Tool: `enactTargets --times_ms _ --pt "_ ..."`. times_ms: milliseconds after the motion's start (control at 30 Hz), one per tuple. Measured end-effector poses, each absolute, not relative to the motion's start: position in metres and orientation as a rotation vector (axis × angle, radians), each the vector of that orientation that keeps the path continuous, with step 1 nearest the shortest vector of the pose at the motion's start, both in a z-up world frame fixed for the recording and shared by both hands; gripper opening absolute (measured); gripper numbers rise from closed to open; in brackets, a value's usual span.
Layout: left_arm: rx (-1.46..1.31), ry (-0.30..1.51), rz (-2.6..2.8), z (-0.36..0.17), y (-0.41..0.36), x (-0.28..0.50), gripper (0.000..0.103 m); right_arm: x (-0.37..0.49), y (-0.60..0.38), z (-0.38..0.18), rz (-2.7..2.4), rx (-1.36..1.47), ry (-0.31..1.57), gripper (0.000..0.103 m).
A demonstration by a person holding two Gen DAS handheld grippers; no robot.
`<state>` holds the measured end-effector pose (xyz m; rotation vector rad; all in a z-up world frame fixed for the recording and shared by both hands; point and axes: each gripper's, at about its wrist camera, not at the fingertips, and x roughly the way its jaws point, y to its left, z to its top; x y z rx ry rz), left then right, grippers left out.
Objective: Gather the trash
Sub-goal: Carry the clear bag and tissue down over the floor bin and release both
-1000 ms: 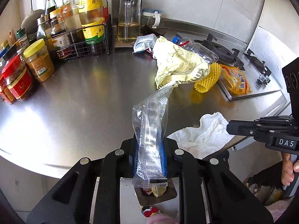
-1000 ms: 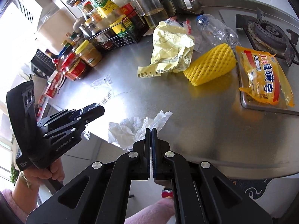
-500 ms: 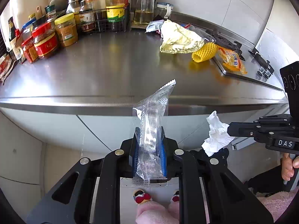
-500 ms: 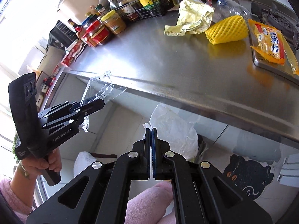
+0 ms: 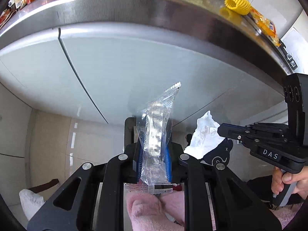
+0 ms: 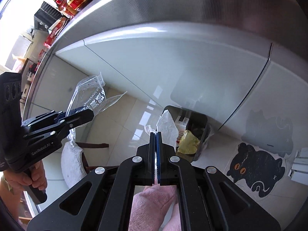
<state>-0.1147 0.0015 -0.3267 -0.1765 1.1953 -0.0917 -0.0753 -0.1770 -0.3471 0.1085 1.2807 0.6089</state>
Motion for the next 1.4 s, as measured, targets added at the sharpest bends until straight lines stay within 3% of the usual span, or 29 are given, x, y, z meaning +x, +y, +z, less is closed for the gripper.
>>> enactTargets --times_ms 567,1033,1133,1200,1233,1300,1333,1400 --pt "-0.312 1.394 -0.103 -0.501 0.008 -0.084 0.018 -0.061 -0.157 -0.49 0.533 0.139 1.38 0.003" --pt "-0.338 1.441 -0.142 -0.534 0.018 -0.065 0.022 -0.055 -0.136 -0.532 0.515 0.053 1.405 0.005" --pt "-0.337 1.437 -0.141 -0.533 0.02 -0.061 0.034 -0.05 -0.135 -0.537 0.495 0.075 1.436 0.007" --pt "-0.333 1.43 -0.129 -0.531 0.021 -0.059 0.055 -0.049 -0.135 -0.537 0.477 0.058 1.434 0.008" --pt "-0.331 1.427 -0.121 -0.529 0.022 -0.059 0.06 -0.048 -0.135 -0.536 0.466 0.05 1.435 0.01" --pt "-0.327 1.422 -0.103 -0.526 0.025 -0.059 0.071 -0.048 -0.137 -0.536 0.474 0.063 1.428 0.052" --pt "-0.324 1.424 -0.096 -0.525 0.026 -0.059 0.073 -0.049 -0.139 -0.535 0.476 0.061 1.415 0.083" --pt "-0.314 1.424 -0.083 -0.522 0.027 -0.058 0.085 -0.05 -0.141 -0.532 0.476 0.05 1.419 0.084"
